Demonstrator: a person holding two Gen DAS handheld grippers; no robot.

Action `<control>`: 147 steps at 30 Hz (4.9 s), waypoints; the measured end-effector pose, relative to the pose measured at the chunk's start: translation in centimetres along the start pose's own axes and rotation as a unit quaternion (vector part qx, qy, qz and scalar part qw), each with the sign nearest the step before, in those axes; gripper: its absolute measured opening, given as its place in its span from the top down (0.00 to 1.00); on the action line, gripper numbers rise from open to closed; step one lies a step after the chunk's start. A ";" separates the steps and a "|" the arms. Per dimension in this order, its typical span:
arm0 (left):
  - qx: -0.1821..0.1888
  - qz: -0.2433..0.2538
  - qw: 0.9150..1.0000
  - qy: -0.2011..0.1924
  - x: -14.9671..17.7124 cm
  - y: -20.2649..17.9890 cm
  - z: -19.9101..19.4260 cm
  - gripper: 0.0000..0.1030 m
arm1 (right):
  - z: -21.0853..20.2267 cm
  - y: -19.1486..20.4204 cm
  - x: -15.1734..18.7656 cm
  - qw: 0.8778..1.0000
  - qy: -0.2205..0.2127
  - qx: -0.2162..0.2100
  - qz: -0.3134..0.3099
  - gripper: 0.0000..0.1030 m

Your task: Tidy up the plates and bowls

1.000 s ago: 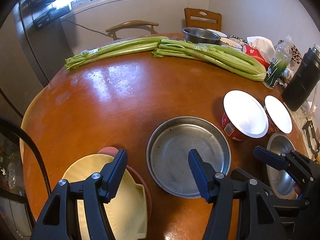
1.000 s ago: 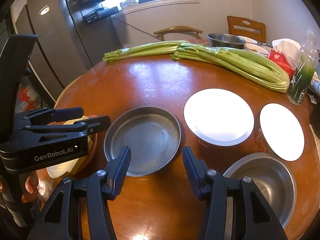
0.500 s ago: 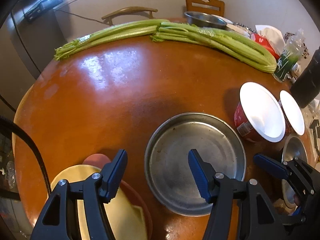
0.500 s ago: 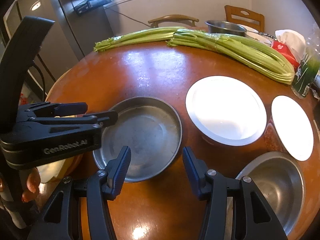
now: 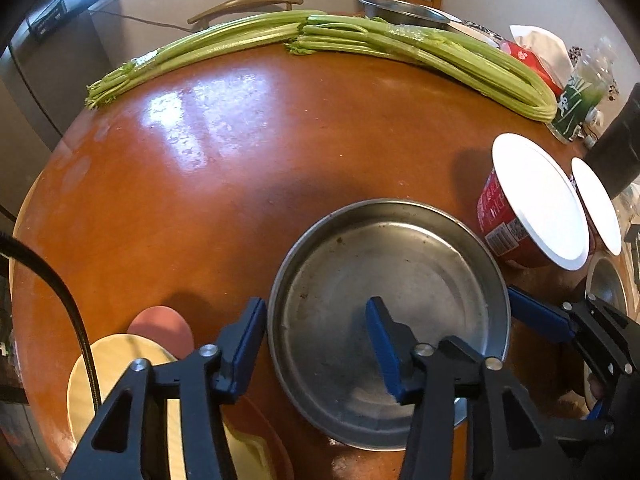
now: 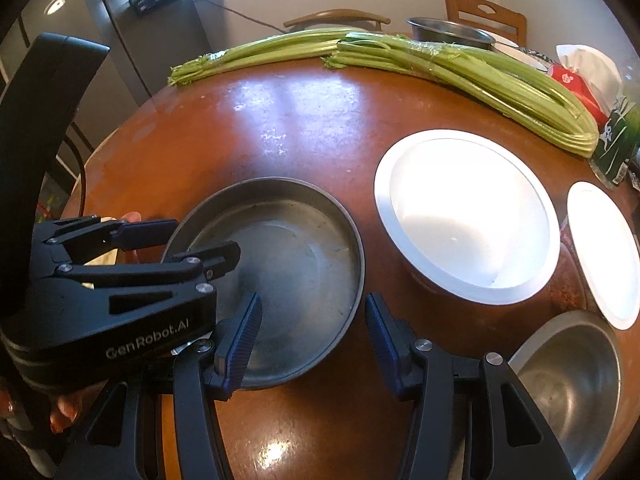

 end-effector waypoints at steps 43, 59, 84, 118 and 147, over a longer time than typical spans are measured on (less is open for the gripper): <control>-0.013 -0.085 0.993 -0.087 3.4 6.8 -9.4 0.55 | -5.9 7.5 -0.3 0.993 -0.067 -0.050 -0.087 0.48; -0.029 -0.137 0.987 -0.075 6.4 12.6 -8.9 0.55 | -3.5 12.9 -0.6 0.986 -0.041 -0.071 -0.144 0.48; -0.038 -0.157 0.986 -0.028 9.6 16.1 -5.6 0.54 | 2.3 15.9 -0.5 0.980 0.020 -0.081 -0.182 0.48; -0.027 -0.152 0.988 -0.015 10.4 15.7 -4.2 0.54 | 3.8 15.8 0.6 0.979 0.038 -0.056 -0.191 0.47; -0.056 -0.175 0.982 -0.047 10.9 16.9 -7.3 0.51 | 0.9 15.3 -0.2 0.978 -0.007 -0.064 -0.197 0.46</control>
Point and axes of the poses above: each gripper's, at about its wrist camera, not at the fingertips, and z roughly the way its jaws point, y to its left, x to its underside, the point moved 1 cm from there along z, roughly the way its jaws point, and after that the axes turned 15 degrees about -x, right-handed, at the moved point
